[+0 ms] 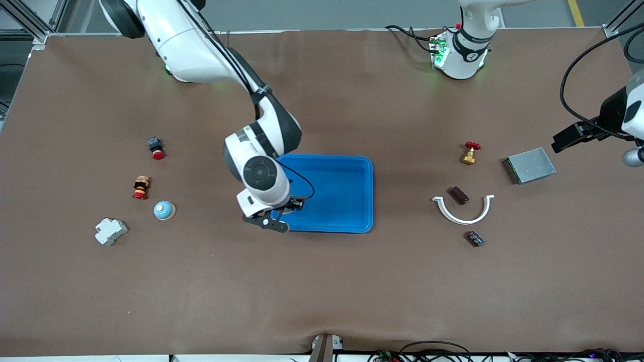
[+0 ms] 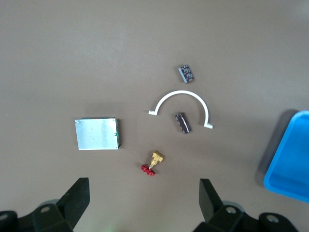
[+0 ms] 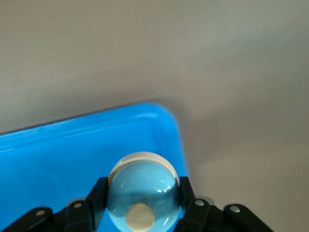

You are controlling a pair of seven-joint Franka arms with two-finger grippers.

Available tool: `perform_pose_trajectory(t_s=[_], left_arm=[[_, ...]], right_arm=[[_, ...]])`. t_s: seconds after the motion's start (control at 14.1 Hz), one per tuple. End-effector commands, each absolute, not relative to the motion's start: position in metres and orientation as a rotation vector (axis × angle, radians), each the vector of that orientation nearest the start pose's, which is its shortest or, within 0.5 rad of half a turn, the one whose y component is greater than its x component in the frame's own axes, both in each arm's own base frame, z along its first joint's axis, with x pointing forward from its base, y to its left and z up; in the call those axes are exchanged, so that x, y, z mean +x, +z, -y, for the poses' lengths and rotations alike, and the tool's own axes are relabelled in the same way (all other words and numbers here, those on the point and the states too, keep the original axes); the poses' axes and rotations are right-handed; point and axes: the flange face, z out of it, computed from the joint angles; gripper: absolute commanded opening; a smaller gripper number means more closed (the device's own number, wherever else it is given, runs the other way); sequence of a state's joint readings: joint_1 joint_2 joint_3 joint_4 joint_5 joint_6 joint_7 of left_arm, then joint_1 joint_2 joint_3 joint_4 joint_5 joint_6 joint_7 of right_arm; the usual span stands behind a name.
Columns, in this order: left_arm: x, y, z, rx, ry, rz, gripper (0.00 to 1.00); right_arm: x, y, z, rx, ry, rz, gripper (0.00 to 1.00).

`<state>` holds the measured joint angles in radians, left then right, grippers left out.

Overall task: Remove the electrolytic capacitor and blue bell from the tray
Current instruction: 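Carry the blue bell with the right gripper toward the first bell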

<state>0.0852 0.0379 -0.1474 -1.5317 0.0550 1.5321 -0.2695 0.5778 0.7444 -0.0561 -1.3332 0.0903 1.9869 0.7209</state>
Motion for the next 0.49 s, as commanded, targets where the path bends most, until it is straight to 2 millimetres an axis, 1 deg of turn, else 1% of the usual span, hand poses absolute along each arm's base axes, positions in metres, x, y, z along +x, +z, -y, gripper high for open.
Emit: perform_pose_trajectory(t_s=[0.0, 0.14, 0.21, 0.28, 0.35, 0.42], left_arm=[[0.545, 0.625, 0.021, -3.091, 0.052, 0.211, 1.0], [0.544, 0.623, 0.018, -3.095, 0.066, 0.135, 1.0], [0.543, 0.62, 0.021, -3.095, 0.073, 0.123, 1.0], [0.545, 0.619, 0.021, -3.097, 0.073, 0.122, 1.0], [0.547, 0.616, 0.023, -3.095, 0.082, 0.115, 1.0], [0.549, 0.614, 0.023, -3.097, 0.087, 0.113, 1.0]], right_arm=[[0.641, 0.32, -0.317, -3.139, 0.197, -0.194, 0.17], [0.641, 0.342, -0.277, -3.133, 0.214, -0.091, 0.17], [0.641, 0.35, -0.253, -3.126, 0.219, -0.036, 0.17], [0.639, 0.354, -0.228, -3.119, 0.227, 0.017, 0.16], [0.636, 0.358, -0.208, -3.112, 0.231, 0.07, 0.17], [0.635, 0.357, -0.187, -3.107, 0.245, 0.101, 0.17]])
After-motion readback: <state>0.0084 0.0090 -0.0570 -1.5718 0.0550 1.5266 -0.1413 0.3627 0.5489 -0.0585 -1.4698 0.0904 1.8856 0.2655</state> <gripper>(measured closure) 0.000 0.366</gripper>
